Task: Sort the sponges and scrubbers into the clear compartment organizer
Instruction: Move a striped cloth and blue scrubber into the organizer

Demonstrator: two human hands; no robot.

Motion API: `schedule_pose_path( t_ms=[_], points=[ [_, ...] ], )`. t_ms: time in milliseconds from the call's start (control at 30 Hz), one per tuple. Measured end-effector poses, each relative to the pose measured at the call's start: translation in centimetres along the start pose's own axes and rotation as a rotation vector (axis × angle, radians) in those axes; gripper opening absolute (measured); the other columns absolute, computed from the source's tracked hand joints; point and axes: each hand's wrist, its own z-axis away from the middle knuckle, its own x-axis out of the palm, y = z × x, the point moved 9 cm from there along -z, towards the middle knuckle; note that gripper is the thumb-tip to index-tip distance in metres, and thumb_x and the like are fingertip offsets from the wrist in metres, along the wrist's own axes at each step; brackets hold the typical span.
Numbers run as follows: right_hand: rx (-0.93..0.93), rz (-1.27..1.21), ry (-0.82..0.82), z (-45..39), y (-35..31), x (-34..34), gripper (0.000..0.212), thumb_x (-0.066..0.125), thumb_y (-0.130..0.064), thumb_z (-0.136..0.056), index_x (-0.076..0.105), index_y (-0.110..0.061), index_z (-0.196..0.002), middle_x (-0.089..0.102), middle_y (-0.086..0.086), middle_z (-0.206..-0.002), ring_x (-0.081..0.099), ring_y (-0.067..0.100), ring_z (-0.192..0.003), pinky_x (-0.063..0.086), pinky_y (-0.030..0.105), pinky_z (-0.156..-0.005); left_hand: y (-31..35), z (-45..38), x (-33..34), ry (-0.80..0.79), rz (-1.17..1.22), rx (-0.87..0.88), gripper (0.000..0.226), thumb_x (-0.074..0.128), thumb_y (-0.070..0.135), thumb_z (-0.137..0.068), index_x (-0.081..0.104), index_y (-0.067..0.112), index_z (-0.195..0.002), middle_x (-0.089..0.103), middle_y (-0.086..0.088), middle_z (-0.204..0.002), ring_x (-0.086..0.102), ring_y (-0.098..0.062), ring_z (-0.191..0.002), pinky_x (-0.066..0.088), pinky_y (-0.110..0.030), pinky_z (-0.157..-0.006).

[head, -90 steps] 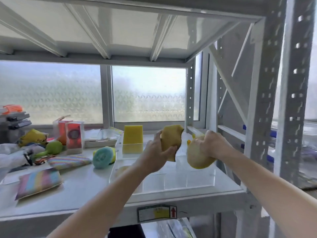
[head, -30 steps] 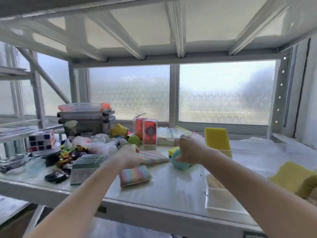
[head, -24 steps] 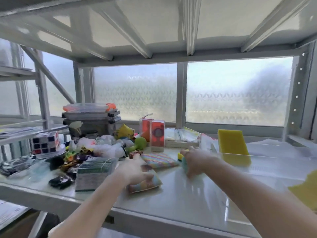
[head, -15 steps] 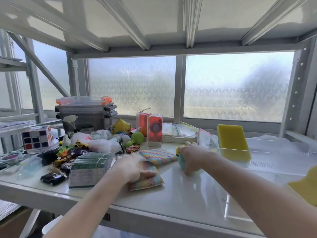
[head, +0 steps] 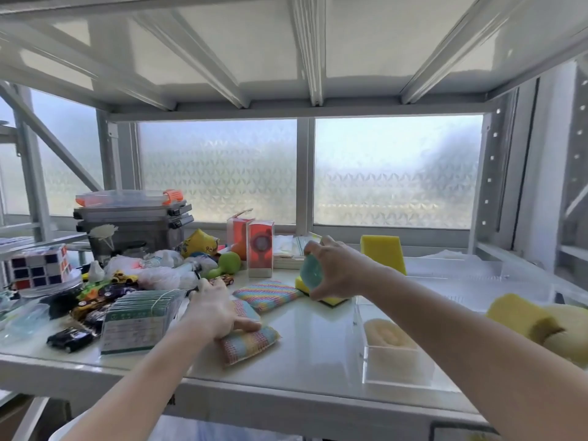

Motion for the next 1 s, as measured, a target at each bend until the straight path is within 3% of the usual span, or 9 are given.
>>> schedule_pose_path(
  t_ms=[100,200,333,433,567,700,800,900,1000],
  points=[
    [0.019,-0.055,0.012,1.2,0.6,-1.3,0.075,0.077,-0.039,-0.068,0.041,-0.020,-0.132,0.045,0.006,-0.125,0.050,0.026,-0.116,0.048,0.038,-0.093,1.1,0.7,-1.3,0.030,0.082,0.057,0.100,0.082,0.050,-0.059,0.036,0.011,-0.138,0.037,-0.014,-0.139,0.041,-0.028,-0.128,0.036,-0.034,-0.105],
    [-0.007,-0.126,0.061,2.3,0.5,-3.0,0.076,0.077,-0.036,-0.068,0.040,-0.021,-0.133,0.046,0.005,-0.123,0.050,0.024,-0.111,0.047,0.033,-0.089,2.0,1.1,-3.2,0.063,0.197,0.103,0.085,0.084,0.026,-0.064,0.041,0.014,-0.137,0.047,-0.010,-0.138,0.044,-0.025,-0.127,0.039,-0.031,-0.099],
    [-0.014,-0.158,0.122,3.5,1.1,-6.0,0.074,0.079,-0.033,-0.069,0.042,-0.020,-0.131,0.046,0.004,-0.119,0.051,0.022,-0.101,0.045,0.029,-0.082,3.8,1.9,-6.9,0.156,0.375,0.186,0.067,0.076,0.003,-0.067,0.050,0.013,-0.127,0.059,-0.011,-0.115,0.055,-0.025,-0.102,0.046,-0.029,-0.083],
    [0.017,-0.157,0.140,4.7,2.7,-7.7,0.072,0.079,-0.032,-0.068,0.042,-0.020,-0.130,0.046,0.004,-0.116,0.052,0.022,-0.101,0.047,0.030,-0.080,6.2,2.6,-9.8,0.225,0.507,0.280,0.058,0.073,-0.002,-0.067,0.053,0.014,-0.119,0.063,-0.011,-0.112,0.060,-0.029,-0.099,0.052,-0.035,-0.084],
    [0.074,-0.137,0.142,6.8,5.1,-9.3,0.070,0.079,-0.032,-0.068,0.043,-0.020,-0.127,0.045,0.003,-0.113,0.052,0.021,-0.097,0.048,0.030,-0.078,10.8,4.1,-12.2,0.254,0.613,0.436,0.046,0.065,-0.005,-0.074,0.055,0.013,-0.116,0.067,-0.013,-0.095,0.060,-0.029,-0.082,0.052,-0.031,-0.058],
    [0.141,-0.139,0.137,9.1,8.0,-9.9,0.069,0.079,-0.033,-0.069,0.044,-0.019,-0.126,0.050,0.004,-0.115,0.052,0.021,-0.097,0.048,0.030,-0.078,15.2,5.7,-12.5,0.239,0.698,0.556,0.040,0.062,-0.003,-0.080,0.053,0.013,-0.116,0.067,-0.017,-0.098,0.063,-0.034,-0.085,0.053,-0.039,-0.072],
    [0.194,-0.189,0.097,10.9,10.1,-8.9,0.067,0.079,-0.032,-0.070,0.045,-0.018,-0.126,0.052,0.003,-0.110,0.053,0.020,-0.094,0.050,0.030,-0.078,17.7,6.6,-11.4,0.199,0.732,0.625,0.036,0.058,-0.003,-0.084,0.049,0.015,-0.113,0.062,-0.013,-0.093,0.056,-0.024,-0.077,0.045,-0.029,-0.061],
    [0.254,-0.228,0.029,12.4,11.9,-6.7,0.064,0.079,-0.034,-0.070,0.047,-0.021,-0.125,0.058,0.004,-0.112,0.058,0.021,-0.094,0.055,0.034,-0.081,19.3,7.0,-10.0,0.165,0.759,0.657,0.034,0.054,-0.006,-0.084,0.046,0.016,-0.108,0.058,-0.011,-0.089,0.054,-0.023,-0.075,0.044,-0.031,-0.062],
    [0.277,-0.252,-0.018,13.4,12.8,-4.8,0.059,0.078,-0.036,-0.072,0.048,-0.025,-0.122,0.058,0.002,-0.113,0.058,0.019,-0.094,0.051,0.025,-0.071,20.1,7.1,-8.9,0.137,0.766,0.668,0.034,0.052,-0.008,-0.085,0.045,0.017,-0.107,0.057,-0.010,-0.085,0.053,-0.023,-0.074,0.043,-0.032,-0.062]
  ],
)
